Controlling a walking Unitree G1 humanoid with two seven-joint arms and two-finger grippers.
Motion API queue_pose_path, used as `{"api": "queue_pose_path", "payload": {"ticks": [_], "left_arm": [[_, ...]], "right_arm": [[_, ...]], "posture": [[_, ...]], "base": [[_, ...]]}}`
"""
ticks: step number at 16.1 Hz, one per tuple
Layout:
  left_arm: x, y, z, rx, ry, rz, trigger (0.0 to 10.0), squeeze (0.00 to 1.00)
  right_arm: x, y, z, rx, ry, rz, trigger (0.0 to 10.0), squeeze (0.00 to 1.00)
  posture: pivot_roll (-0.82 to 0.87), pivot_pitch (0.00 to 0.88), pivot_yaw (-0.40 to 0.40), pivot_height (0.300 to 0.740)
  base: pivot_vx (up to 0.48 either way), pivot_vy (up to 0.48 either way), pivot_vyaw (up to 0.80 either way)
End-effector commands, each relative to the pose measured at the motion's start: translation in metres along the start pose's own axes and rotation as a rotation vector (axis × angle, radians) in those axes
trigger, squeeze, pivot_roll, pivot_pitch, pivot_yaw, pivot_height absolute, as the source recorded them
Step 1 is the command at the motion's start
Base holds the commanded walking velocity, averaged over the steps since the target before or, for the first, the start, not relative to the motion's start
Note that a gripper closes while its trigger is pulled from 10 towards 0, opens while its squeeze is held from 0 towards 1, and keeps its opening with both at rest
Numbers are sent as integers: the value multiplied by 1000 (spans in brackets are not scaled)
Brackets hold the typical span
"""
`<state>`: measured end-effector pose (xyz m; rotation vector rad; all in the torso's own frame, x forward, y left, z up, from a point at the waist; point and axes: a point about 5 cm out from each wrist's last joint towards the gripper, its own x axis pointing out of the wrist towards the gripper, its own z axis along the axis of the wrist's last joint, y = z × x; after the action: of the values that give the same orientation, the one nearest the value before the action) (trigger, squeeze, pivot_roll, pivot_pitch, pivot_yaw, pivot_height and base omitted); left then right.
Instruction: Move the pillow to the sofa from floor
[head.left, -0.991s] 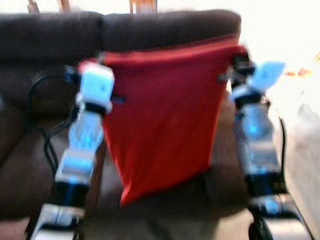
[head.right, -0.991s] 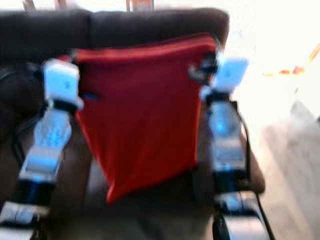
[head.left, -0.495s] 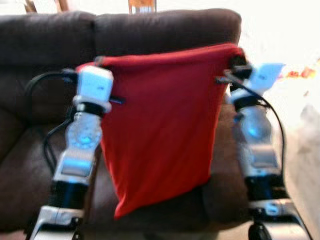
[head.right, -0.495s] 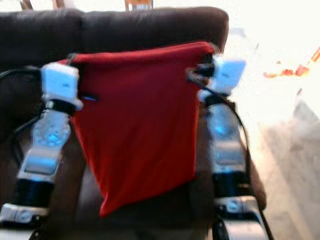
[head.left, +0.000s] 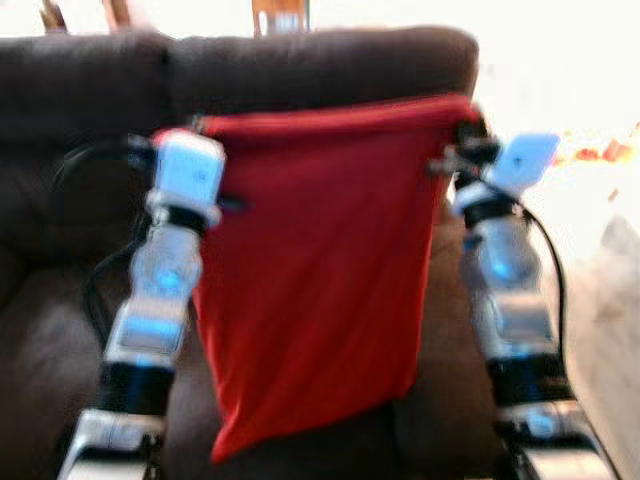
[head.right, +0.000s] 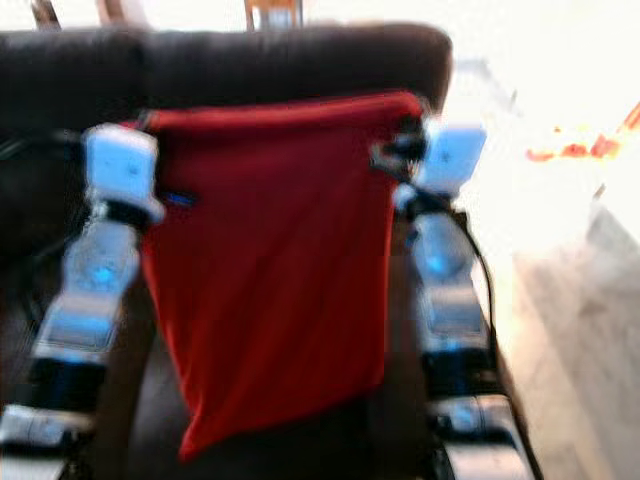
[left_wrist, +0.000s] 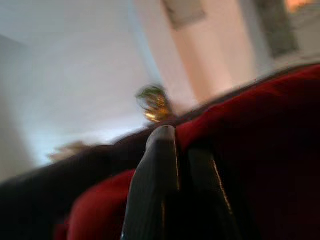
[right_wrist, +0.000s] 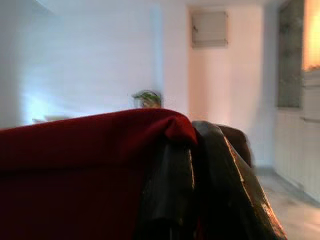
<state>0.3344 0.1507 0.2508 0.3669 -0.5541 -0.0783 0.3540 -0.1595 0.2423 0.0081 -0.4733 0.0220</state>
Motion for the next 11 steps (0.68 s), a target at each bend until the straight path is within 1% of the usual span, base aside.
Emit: {"api": "queue_pose_path", "payload": {"ticks": [1,2,3,5,6,7,8,11], "left_arm": [[-6,1,-14,8,82,-27,10000,0],[-12,-5,-24,-13,140,-58,10000,0],[-14,-6,-26,-16,151,-67,10000,0],[-25,-13,-43,-6,251,-118,10000,0],[-29,-16,-48,-9,285,-139,10000,0],[-32,-18,-51,-13,300,-152,10000,0],[-36,-21,-56,2,328,-169,10000,0],[-52,-29,-72,20,415,-219,10000,0]], "right_arm": [[2,0,-2,6,32,-24,10000,0],[-3,-1,-14,-17,100,-29,10000,0],[-5,-1,-18,-26,125,-24,10000,0],[-14,-1,-33,-35,184,-17,10000,0],[-17,0,-38,-40,209,-8,10000,0],[-19,0,-42,-43,224,-4,10000,0],[-22,0,-48,-48,258,-1,10000,0],[-39,-8,-71,-85,368,-17,10000,0]], "posture": [[13,53,-8,740],[13,57,-8,740],[12,59,-8,740],[13,64,-9,740],[13,67,-10,740],[13,68,-11,740],[16,68,-12,740],[14,73,-12,740]], "base": [[0,0,0],[0,0,0],[0,0,0],[0,0,0],[0,0,0],[0,0,0],[0,0,0],[0,0,0]]}}
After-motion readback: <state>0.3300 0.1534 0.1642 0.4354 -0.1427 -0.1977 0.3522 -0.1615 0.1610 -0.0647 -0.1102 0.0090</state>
